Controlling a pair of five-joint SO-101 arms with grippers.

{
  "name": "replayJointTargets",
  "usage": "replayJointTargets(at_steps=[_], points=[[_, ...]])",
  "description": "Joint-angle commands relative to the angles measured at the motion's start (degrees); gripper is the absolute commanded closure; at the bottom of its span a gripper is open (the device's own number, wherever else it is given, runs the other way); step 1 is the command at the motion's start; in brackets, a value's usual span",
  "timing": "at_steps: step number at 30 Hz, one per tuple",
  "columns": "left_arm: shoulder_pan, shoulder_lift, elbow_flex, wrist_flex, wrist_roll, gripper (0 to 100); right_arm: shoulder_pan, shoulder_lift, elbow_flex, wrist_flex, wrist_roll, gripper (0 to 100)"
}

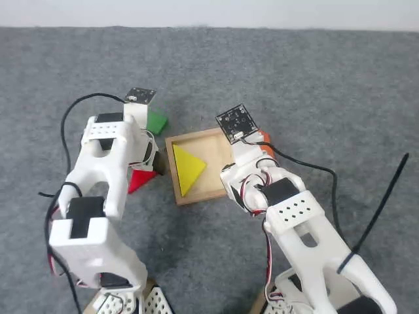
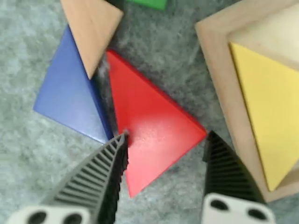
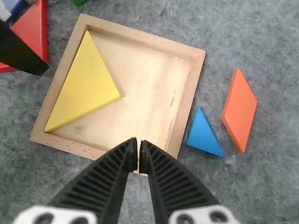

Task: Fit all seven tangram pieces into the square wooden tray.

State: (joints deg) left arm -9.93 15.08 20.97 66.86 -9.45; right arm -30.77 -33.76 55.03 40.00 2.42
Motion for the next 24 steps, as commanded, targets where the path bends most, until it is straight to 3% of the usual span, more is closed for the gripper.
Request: replayJointTargets(at_steps=[1, 10, 19, 24], points=[[0.18, 0.97, -0.66, 0.7, -0.44, 72, -0.13, -0.57, -0.62, -0.66, -0.26, 98.3], [0.26, 2.9, -1.27, 0.97, 2.99, 72, -0.13, -0.66, -0.62, -0.66, -0.26, 98.3], [0.18, 10.55, -10.51, 8.09, 2.64, 73, -0.13, -0.66, -0.53, -0.66, -0.26, 98.3], [0.97, 10.81, -10.24, 8.26, -2.73, 75, -0.13, -0.66, -0.53, -0.66, -0.26, 98.3]])
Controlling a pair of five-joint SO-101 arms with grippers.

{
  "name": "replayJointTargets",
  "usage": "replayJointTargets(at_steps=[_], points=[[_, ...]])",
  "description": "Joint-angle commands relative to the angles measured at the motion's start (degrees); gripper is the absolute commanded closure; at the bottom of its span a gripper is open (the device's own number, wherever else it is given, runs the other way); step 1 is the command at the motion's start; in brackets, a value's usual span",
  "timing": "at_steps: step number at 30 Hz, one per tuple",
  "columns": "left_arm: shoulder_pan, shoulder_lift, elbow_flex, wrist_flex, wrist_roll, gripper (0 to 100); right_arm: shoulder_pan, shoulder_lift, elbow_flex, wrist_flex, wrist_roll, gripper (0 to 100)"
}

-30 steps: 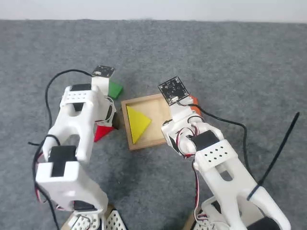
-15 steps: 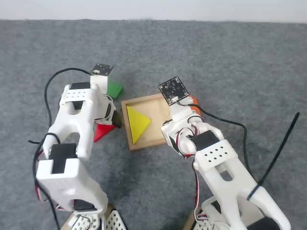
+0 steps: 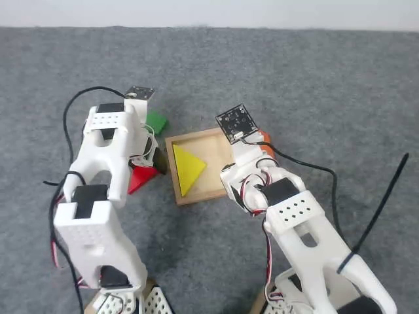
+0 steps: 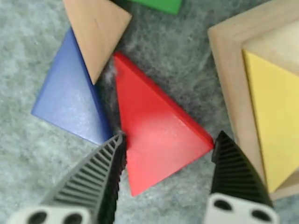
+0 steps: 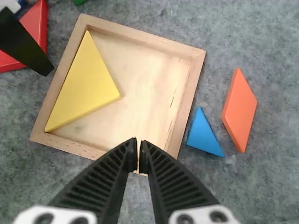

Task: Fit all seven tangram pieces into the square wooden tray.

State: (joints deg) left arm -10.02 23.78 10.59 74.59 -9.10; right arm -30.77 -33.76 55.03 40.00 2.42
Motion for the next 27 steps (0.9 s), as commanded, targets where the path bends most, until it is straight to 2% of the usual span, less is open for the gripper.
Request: replayJointTargets(at_steps=[1, 10, 13, 19, 27], points=[[1.23, 2.2, 0.13, 0.62, -3.69, 75, -0.13, -0.66, -0.53, -0.66, -0.26, 98.3], [1.23, 2.37, 0.13, 0.53, -3.96, 87, -0.13, -0.66, -0.53, -0.66, -0.26, 98.3], [1.32, 2.29, 0.22, 0.53, -6.86, 91, -0.13, -0.66, -0.53, -0.66, -0.26, 98.3], [0.79, 1.76, 1.27, 0.62, -7.56, 99, -0.13, -0.66, -0.53, -0.66, -0.26, 98.3], [0.18, -0.97, 2.42, 0.97, -7.65, 99, -0.13, -0.66, -0.53, -0.75, -0.26, 98.3]])
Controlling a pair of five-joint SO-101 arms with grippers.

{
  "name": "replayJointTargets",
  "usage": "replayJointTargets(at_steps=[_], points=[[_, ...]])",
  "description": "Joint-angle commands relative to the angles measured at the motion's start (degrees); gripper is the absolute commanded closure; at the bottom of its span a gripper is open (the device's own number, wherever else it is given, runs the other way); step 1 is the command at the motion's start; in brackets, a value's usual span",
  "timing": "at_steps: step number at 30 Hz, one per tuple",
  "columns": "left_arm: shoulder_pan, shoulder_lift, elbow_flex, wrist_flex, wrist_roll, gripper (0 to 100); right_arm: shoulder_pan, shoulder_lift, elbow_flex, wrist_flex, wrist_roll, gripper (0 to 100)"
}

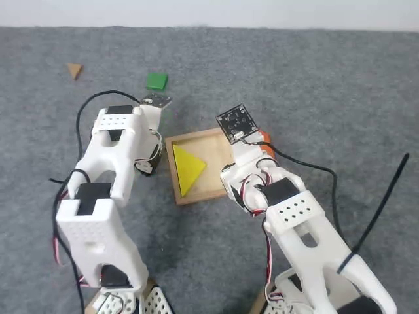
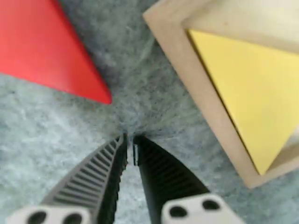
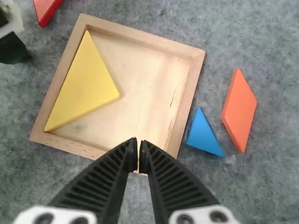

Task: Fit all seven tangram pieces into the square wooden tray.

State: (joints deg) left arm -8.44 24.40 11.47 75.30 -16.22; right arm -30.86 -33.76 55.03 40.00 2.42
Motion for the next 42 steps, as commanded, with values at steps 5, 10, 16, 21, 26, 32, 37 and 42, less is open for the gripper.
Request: replayJointTargets(at_steps=[5, 10, 16, 21, 26, 32, 37, 42], points=[[-0.26, -12.66, 7.96, -2.64, -0.09, 98, -0.04, -0.66, -0.62, -0.75, -0.26, 98.3], [-1.76, -27.43, 8.4, -2.81, 7.74, 98, -0.04, -0.66, -0.62, -0.75, -0.26, 98.3], [-9.05, -30.77, -5.32, -4.4, 22.33, 92, -0.04, -0.66, -0.62, -0.66, -0.26, 98.3], [-14.95, -23.65, -17.63, -14.95, 32.26, 92, -0.04, -0.66, -0.62, -0.66, -0.26, 98.3], [-16.79, -9.41, -22.9, -41.14, 34.11, 92, -0.04, -0.66, -0.62, -0.66, -0.26, 98.3], [-17.58, 17.14, -33.89, -73.58, 34.02, 92, -0.04, -0.66, -0.62, -0.66, -0.18, 98.3], [-17.93, 42.81, -66.07, -72.09, 34.02, 92, -0.04, -0.66, -0.62, -0.84, 2.64, 98.3], [-18.11, 68.13, -100.88, -66.64, 34.02, 92, 0.04, -0.31, -0.62, -1.19, 2.9, 98.3]])
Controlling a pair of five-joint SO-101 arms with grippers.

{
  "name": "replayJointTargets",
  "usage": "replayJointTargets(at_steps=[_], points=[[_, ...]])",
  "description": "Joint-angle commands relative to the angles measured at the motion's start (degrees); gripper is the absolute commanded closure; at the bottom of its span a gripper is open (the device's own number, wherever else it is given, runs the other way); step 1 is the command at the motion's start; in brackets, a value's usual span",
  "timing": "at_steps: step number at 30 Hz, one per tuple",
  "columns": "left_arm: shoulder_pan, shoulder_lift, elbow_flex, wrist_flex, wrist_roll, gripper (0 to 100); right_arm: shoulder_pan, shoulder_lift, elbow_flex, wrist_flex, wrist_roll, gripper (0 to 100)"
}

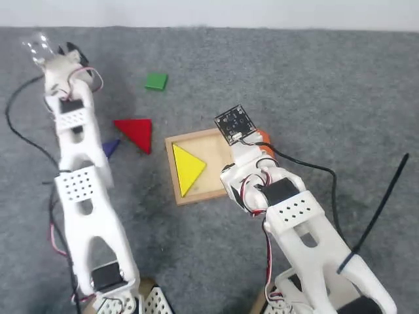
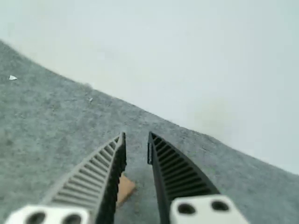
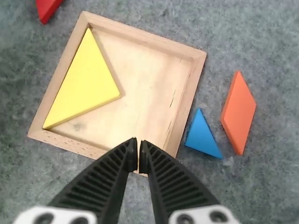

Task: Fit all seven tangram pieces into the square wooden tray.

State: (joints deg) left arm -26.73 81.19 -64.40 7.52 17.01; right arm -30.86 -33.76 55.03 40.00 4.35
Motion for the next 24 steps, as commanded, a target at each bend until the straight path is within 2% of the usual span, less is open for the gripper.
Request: replayJointTargets(at_steps=[1, 4, 7, 11, 16, 20, 24], points=[[0.62, 14.51, -28.09, 1.32, 0.35, 92, 0.04, -0.31, -0.62, -1.19, 0.97, 98.3], [1.14, 17.32, -26.42, 3.87, -2.37, 92, 0.04, -0.31, -0.62, -1.54, 1.05, 98.3], [0.26, 14.33, -16.92, 5.63, -1.93, 92, 0.22, -0.04, -0.53, -2.42, 1.05, 98.3], [-0.18, 7.3, -5.76, 12.92, -1.93, 92, 1.89, -0.13, -0.53, -2.51, 1.05, 98.3], [-0.26, -0.26, -4.79, 32.0, -3.25, 92, 3.03, -0.48, -0.7, -2.51, 1.05, 98.3], [0.44, -4.92, -9.36, 46.24, -10.55, 92, 3.03, -0.48, -0.7, -2.51, 1.05, 98.3], [0.88, -8.97, -17.98, 65.58, -20.57, 92, 3.03, -0.57, -0.79, -2.51, 1.05, 98.3]])
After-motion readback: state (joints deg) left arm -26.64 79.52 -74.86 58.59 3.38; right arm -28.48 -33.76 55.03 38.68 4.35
